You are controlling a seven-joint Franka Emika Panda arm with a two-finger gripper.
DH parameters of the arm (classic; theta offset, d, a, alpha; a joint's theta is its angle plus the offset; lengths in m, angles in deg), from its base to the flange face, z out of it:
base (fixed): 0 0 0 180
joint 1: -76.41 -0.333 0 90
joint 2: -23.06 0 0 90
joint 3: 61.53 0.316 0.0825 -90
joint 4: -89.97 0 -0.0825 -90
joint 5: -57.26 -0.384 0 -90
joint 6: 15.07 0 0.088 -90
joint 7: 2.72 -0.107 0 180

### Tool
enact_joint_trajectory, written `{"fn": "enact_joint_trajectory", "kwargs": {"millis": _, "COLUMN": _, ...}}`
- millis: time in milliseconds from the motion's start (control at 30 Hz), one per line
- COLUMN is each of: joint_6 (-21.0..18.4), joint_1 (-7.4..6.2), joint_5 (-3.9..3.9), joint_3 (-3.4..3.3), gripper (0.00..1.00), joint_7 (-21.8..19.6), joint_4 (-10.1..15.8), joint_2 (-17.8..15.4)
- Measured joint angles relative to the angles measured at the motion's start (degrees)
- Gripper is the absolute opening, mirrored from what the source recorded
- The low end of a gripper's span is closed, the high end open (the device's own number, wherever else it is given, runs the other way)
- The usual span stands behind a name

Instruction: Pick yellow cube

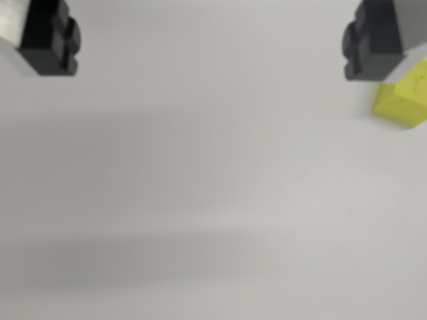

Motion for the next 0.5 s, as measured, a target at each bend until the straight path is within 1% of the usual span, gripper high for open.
{"fn": "enact_joint_trajectory", "kwargs": {"millis": 500, "joint_6": 5.1, "joint_1": -3.65, "joint_5": 0.0, "joint_3": 0.0, "gripper": 1.0, "joint_7": -7.1, "joint_4": 5.2, "joint_2": 0.3}}
